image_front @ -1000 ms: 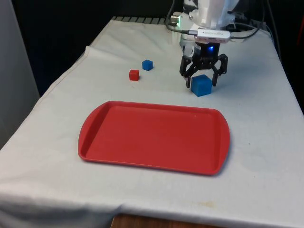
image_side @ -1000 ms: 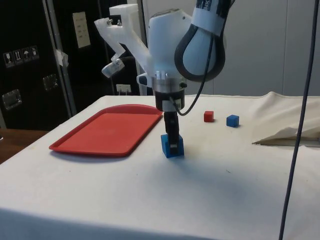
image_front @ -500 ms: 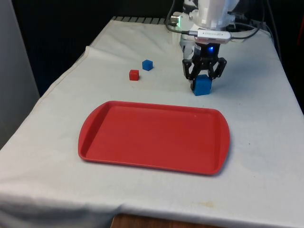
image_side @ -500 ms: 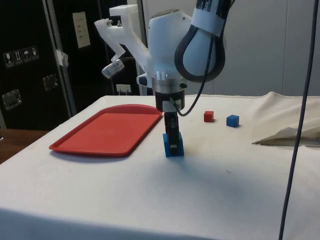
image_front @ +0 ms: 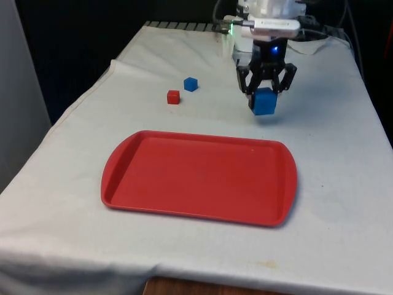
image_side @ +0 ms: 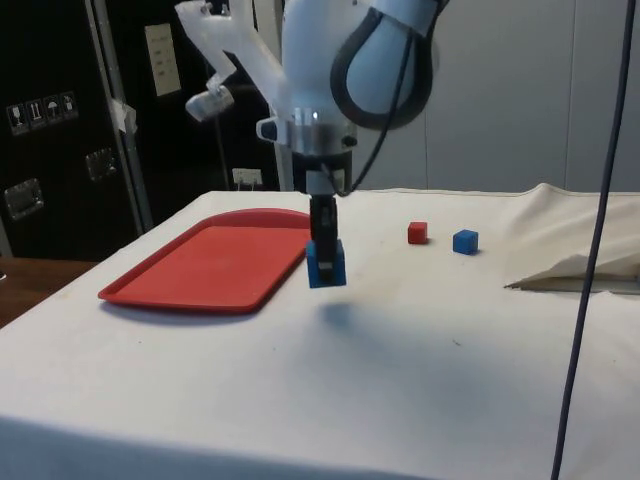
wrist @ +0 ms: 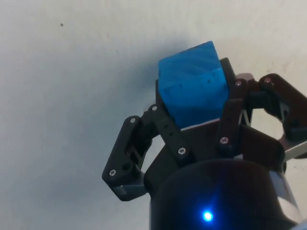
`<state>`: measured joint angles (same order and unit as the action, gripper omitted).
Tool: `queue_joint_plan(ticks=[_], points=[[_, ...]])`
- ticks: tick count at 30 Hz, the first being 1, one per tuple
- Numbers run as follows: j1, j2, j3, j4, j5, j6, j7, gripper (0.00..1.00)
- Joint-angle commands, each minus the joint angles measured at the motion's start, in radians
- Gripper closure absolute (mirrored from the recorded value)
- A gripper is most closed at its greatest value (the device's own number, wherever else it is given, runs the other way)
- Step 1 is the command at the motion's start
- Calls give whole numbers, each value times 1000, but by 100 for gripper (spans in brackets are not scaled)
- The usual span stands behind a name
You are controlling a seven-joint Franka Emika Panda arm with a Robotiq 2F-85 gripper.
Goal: Pick up the largest block and place it onto the tray.
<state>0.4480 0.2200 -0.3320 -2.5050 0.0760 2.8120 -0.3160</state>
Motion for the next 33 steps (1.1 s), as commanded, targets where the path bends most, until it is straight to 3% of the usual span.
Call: queue_joint_plan(ticks=[1,18,33], points=[[2,-5,-9,7,-13,-14,5,100],[-3,-42,-27,115,-8,-136,20,100],[-7,-25,-33,215,1,-208,32,100]])
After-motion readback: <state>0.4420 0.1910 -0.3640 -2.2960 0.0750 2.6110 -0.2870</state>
